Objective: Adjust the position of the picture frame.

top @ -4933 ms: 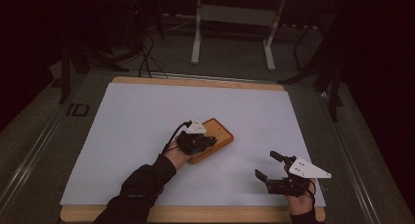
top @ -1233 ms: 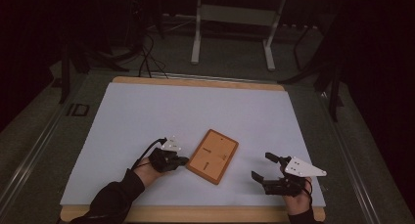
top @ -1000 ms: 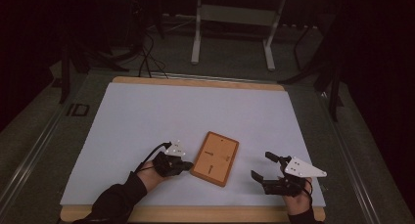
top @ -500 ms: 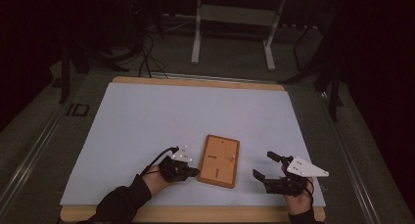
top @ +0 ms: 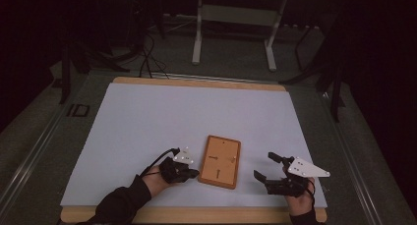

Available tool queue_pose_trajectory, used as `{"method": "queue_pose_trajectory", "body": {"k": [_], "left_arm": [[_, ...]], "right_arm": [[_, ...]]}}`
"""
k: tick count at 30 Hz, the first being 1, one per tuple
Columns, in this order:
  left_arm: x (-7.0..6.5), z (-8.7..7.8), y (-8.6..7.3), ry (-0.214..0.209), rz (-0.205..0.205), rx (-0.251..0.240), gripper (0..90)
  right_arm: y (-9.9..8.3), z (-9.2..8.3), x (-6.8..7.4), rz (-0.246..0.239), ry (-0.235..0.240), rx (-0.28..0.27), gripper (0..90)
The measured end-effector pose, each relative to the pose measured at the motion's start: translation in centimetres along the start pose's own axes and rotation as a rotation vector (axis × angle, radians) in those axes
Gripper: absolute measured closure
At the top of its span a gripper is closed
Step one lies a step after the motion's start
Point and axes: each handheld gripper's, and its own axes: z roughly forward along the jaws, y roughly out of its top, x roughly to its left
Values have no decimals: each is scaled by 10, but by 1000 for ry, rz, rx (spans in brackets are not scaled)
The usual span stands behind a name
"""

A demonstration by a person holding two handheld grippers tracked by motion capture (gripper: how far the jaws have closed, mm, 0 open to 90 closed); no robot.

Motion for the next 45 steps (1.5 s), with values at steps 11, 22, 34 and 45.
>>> {"method": "queue_pose_trajectory", "body": {"k": [11, 22, 34, 45], "left_arm": [[3, 4, 3, 14, 10, 52, 899], [-9, 15, 12, -32, 28, 49, 899], [-28, 39, 33, -89, 80, 63, 899], [-46, 62, 55, -124, 118, 69, 899]], "right_arm": [[0, 1, 1, -5, 4, 5, 137], [0, 2, 1, -6, 8, 6, 137], [0, 0, 0, -1, 3, 7, 137], [0, -1, -1, -5, 2, 3, 137]]}}
